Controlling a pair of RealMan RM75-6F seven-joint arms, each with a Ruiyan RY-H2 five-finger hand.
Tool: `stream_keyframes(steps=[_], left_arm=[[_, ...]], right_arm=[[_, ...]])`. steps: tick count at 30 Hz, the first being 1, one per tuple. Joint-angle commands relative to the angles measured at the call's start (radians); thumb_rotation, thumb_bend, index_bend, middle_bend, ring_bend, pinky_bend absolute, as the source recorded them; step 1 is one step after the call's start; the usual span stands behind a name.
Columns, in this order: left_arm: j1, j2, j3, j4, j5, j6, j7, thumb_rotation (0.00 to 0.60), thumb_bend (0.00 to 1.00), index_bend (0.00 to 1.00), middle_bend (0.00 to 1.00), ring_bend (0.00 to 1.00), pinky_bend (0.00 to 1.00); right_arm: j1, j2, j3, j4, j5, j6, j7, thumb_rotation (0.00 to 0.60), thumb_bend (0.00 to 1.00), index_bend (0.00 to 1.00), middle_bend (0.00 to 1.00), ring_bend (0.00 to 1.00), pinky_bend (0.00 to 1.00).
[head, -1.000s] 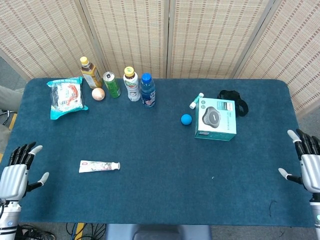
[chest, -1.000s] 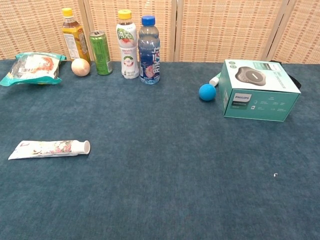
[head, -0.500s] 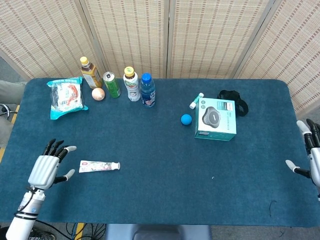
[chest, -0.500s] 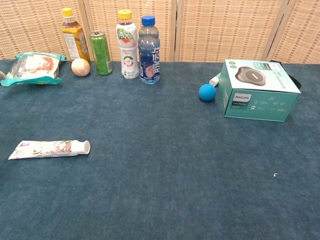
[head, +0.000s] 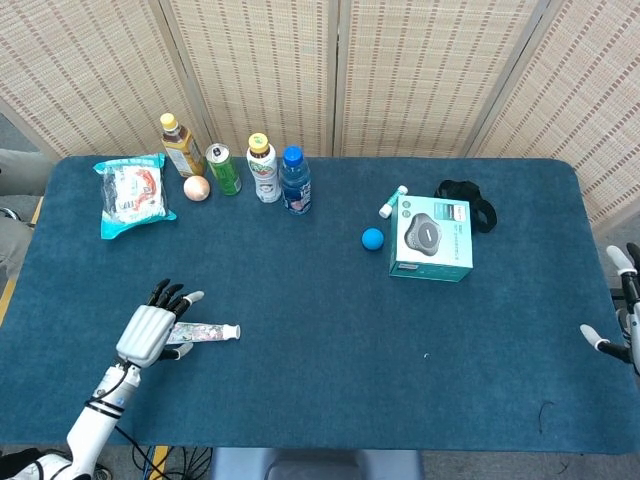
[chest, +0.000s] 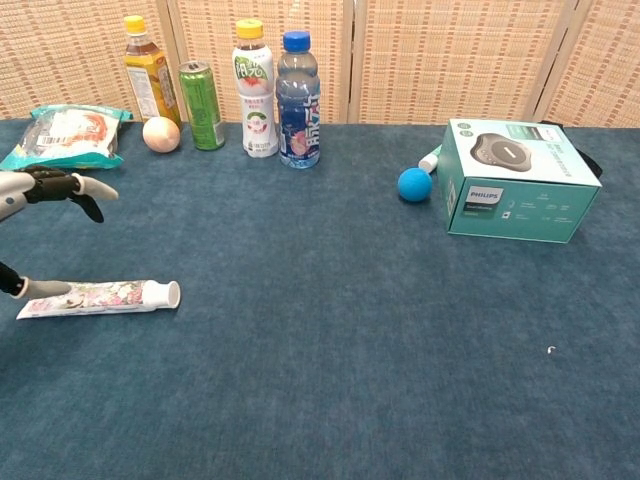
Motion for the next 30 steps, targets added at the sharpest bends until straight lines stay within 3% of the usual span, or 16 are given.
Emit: stream_keyframes(steps=[1, 11, 30], left_arm=[[-0.016, -0.030, 0.009, 0.033, -0.011, -0.023, 0.005, 0.600, 0.15, 0.15, 0.26, 0.10, 0.01], [-0.023, -0.118, 0.000, 0.121, -0.076, -0.036, 0.055, 0.600, 0.16, 0.20, 0.26, 0.12, 0.04], [-0.048, -0.169, -0.029, 0.256, -0.132, -0.042, 0.053, 0.600, 0.16, 0.30, 0.29, 0.13, 0.07]], right_arm=[[-0.003, 0.000, -0.003, -0.003, -0.002, 0.002, -0.002, 0.600, 0.05, 0.00, 0.00, 0.00, 0.04], [-0.009, -0.009, -0.009, -0.002, -0.004, 0.001, 0.008, 0.600, 0.05, 0.00, 0.00, 0.00, 0.04], [-0.021, -0.012, -0.011, -0.004, 0.005, 0.005, 0.007, 0.600, 0.05, 0.00, 0.00, 0.00, 0.04]])
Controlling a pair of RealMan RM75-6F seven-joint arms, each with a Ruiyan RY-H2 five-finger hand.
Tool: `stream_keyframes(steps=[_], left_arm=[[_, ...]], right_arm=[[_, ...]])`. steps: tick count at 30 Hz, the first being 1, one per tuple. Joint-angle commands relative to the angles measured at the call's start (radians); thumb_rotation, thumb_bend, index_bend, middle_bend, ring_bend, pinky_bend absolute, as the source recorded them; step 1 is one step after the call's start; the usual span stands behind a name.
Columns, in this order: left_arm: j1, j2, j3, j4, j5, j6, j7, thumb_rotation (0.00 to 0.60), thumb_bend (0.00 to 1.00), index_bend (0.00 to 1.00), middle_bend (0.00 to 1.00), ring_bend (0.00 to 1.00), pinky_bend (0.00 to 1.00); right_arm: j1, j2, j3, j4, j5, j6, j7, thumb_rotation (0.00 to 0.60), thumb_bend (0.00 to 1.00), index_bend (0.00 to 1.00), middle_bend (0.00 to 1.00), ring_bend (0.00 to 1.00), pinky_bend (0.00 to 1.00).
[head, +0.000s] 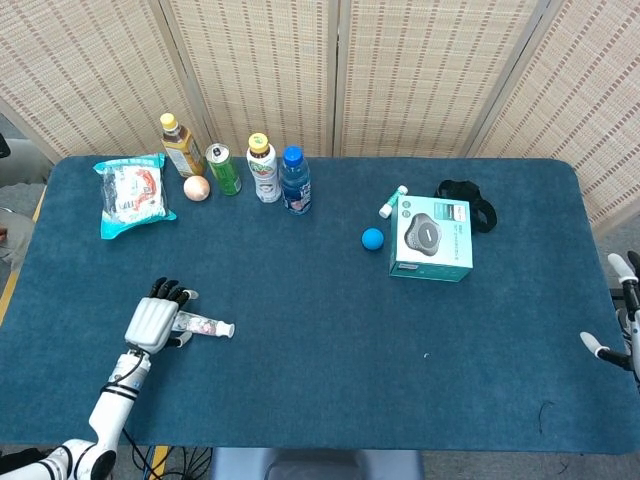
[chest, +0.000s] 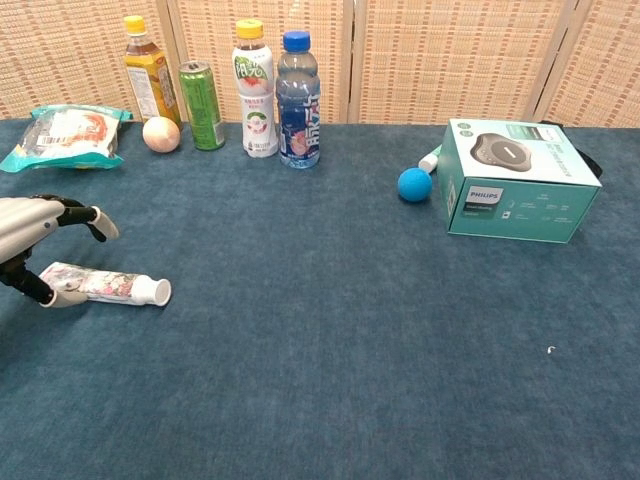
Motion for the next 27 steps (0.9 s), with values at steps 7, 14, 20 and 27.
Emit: stream_keyframes(steps=[7, 14, 20, 27], left_arm=[[-0.010, 0.004, 0.014, -0.007, -0.002, -0.016, 0.014, 0.600, 0.18, 0.34, 0.29, 0.13, 0.07], [-0.021, 0.003, 0.017, -0.027, -0.016, -0.036, 0.039, 0.600, 0.25, 0.36, 0.28, 0.13, 0.07], [-0.032, 0.004, 0.018, -0.033, -0.026, -0.057, 0.044, 0.600, 0.33, 0.38, 0.28, 0.13, 0.07], [-0.039, 0.012, 0.018, -0.046, -0.044, -0.077, 0.059, 0.600, 0.33, 0.38, 0.28, 0.13, 0.07]], right_arm=[[-0.001, -0.001, -0.001, 0.008, 0.002, -0.006, 0.012, 0.600, 0.05, 0.00, 0.00, 0.00, 0.04], [-0.006, 0.001, -0.003, 0.014, 0.006, -0.008, 0.020, 0.600, 0.05, 0.00, 0.00, 0.00, 0.04], [-0.011, 0.001, -0.005, 0.017, 0.011, -0.010, 0.024, 0.600, 0.05, 0.00, 0.00, 0.00, 0.04], [-0.013, 0.002, -0.005, 0.020, 0.011, -0.011, 0.029, 0.600, 0.05, 0.00, 0.00, 0.00, 0.04]])
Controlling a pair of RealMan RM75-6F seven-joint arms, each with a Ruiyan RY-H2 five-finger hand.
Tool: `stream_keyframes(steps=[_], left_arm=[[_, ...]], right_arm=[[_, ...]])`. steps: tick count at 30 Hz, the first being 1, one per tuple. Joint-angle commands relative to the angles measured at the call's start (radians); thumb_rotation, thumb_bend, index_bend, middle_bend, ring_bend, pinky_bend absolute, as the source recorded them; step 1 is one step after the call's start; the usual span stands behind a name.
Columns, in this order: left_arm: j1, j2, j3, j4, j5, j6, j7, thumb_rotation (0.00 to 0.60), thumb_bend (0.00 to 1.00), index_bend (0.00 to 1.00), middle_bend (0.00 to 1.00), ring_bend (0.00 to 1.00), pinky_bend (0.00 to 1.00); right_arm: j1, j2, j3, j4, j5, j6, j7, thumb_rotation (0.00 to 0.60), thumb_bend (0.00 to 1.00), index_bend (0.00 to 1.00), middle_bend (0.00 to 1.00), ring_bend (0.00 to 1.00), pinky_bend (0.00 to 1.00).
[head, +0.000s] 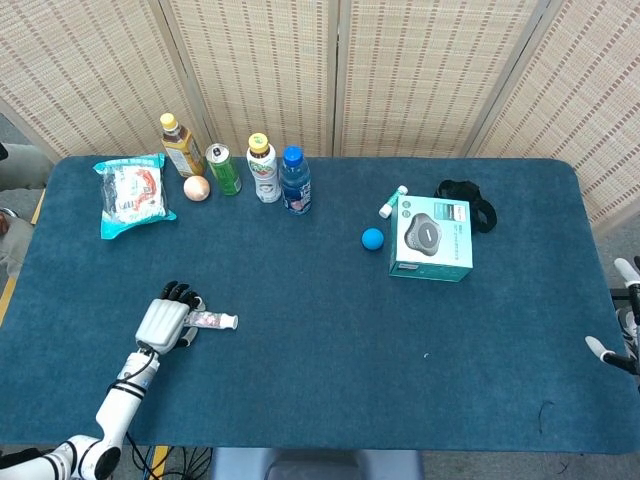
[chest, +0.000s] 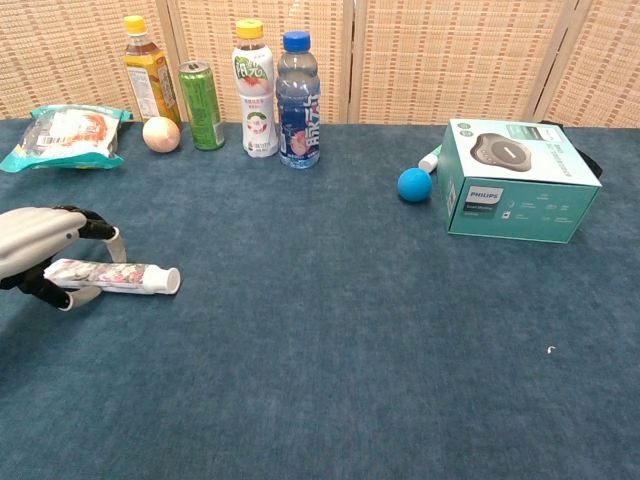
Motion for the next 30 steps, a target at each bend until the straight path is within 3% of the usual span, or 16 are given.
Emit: stream_keyframes(steps=[1, 10, 17, 24, 30], left_arm=[[-0.003, 0.005, -0.002, -0.010, -0.011, -0.009, 0.006, 0.600, 0.33, 0.38, 0.28, 0.13, 0.07], [-0.012, 0.015, -0.013, -0.018, -0.042, -0.028, 0.002, 0.600, 0.33, 0.43, 0.32, 0.14, 0.07], [-0.023, 0.004, -0.021, 0.010, -0.044, -0.033, -0.036, 0.600, 0.33, 0.50, 0.43, 0.23, 0.11], [-0.028, -0.008, -0.025, 0.057, -0.006, -0.001, -0.124, 0.600, 0.33, 0.55, 0.52, 0.31, 0.14], [-0.040, 0.010, -0.034, 0.061, 0.054, 0.046, -0.271, 0.600, 0.33, 0.60, 0.58, 0.36, 0.19]], right_arm=[[0.000, 0.000, -0.001, 0.001, -0.001, -0.002, 0.002, 0.600, 0.05, 0.00, 0.00, 0.00, 0.04], [-0.001, -0.001, -0.001, 0.002, 0.000, -0.006, 0.003, 0.600, 0.05, 0.00, 0.00, 0.00, 0.04], [-0.005, 0.001, -0.001, -0.004, -0.002, 0.001, -0.002, 0.600, 0.05, 0.00, 0.00, 0.00, 0.04], [-0.007, 0.002, 0.001, -0.009, -0.002, 0.007, -0.010, 0.600, 0.05, 0.00, 0.00, 0.00, 0.04], [0.009, 0.005, 0.005, -0.007, -0.041, 0.006, -0.003, 0.600, 0.05, 0.00, 0.02, 0.00, 0.04]])
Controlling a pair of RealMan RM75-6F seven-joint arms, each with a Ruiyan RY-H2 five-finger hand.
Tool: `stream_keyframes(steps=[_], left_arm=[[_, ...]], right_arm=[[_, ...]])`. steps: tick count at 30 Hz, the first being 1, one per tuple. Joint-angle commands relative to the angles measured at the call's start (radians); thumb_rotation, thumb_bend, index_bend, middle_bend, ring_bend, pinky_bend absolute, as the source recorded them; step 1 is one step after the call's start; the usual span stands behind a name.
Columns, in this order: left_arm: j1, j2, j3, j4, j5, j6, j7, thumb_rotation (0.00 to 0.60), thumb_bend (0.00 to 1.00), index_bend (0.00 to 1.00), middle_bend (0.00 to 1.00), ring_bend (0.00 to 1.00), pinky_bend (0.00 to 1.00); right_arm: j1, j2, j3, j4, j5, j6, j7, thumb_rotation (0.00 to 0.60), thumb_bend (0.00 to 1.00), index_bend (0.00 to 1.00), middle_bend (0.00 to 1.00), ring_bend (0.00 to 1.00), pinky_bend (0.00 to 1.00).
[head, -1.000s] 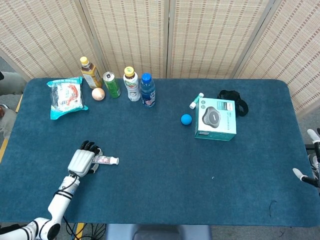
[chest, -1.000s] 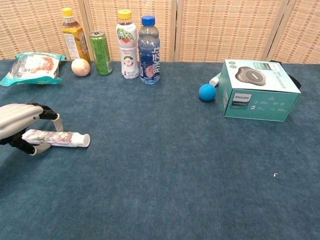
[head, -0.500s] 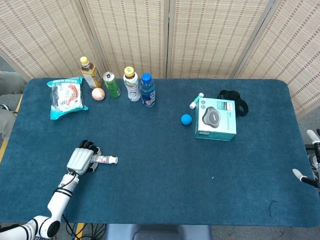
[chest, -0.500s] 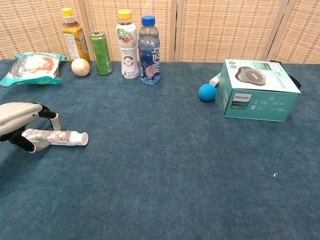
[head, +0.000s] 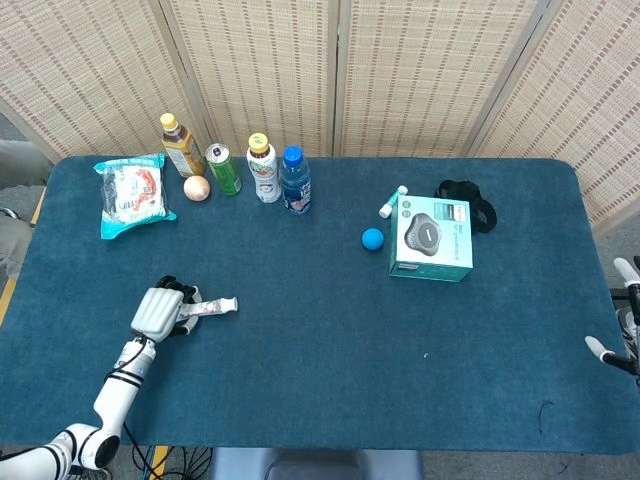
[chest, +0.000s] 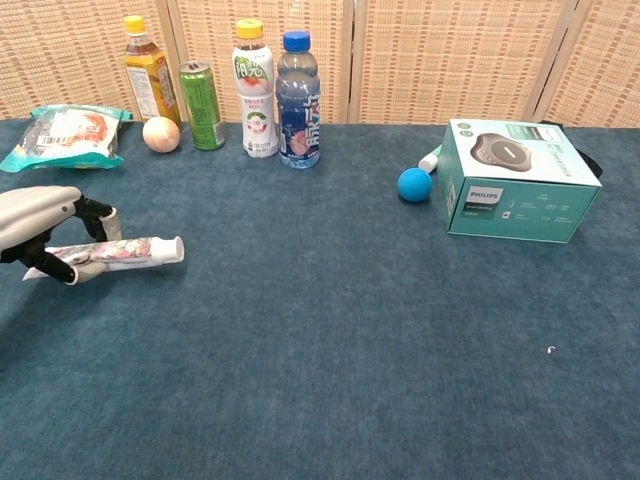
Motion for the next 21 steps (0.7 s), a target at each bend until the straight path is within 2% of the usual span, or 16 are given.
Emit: stream_keyframes(steps=[1, 9, 13, 21], left_arm=[[-0.014, 0.027, -0.012, -0.017, 0.049, 0.035, -0.118, 0.600, 0.33, 0.61, 0.59, 0.37, 0.19], [-0.058, 0.150, -0.033, -0.157, 0.124, 0.054, -0.315, 0.600, 0.33, 0.65, 0.63, 0.41, 0.24], [-0.082, 0.216, -0.039, -0.253, 0.147, 0.041, -0.385, 0.600, 0.33, 0.65, 0.64, 0.42, 0.24], [-0.143, 0.313, -0.048, -0.408, 0.172, -0.023, -0.523, 0.600, 0.33, 0.66, 0.64, 0.43, 0.25]], right_arm=[[0.019, 0.005, 0.002, -0.001, -0.043, -0.006, 0.008, 0.600, 0.05, 0.00, 0.03, 0.00, 0.04], [0.127, 0.018, 0.021, -0.011, -0.210, -0.060, -0.007, 0.600, 0.07, 0.01, 0.11, 0.00, 0.04], [0.204, 0.025, 0.038, -0.036, -0.276, -0.119, -0.005, 0.600, 0.09, 0.09, 0.14, 0.00, 0.04], [0.387, -0.021, 0.077, -0.061, -0.385, -0.261, 0.012, 0.600, 0.09, 0.22, 0.19, 0.00, 0.05]])
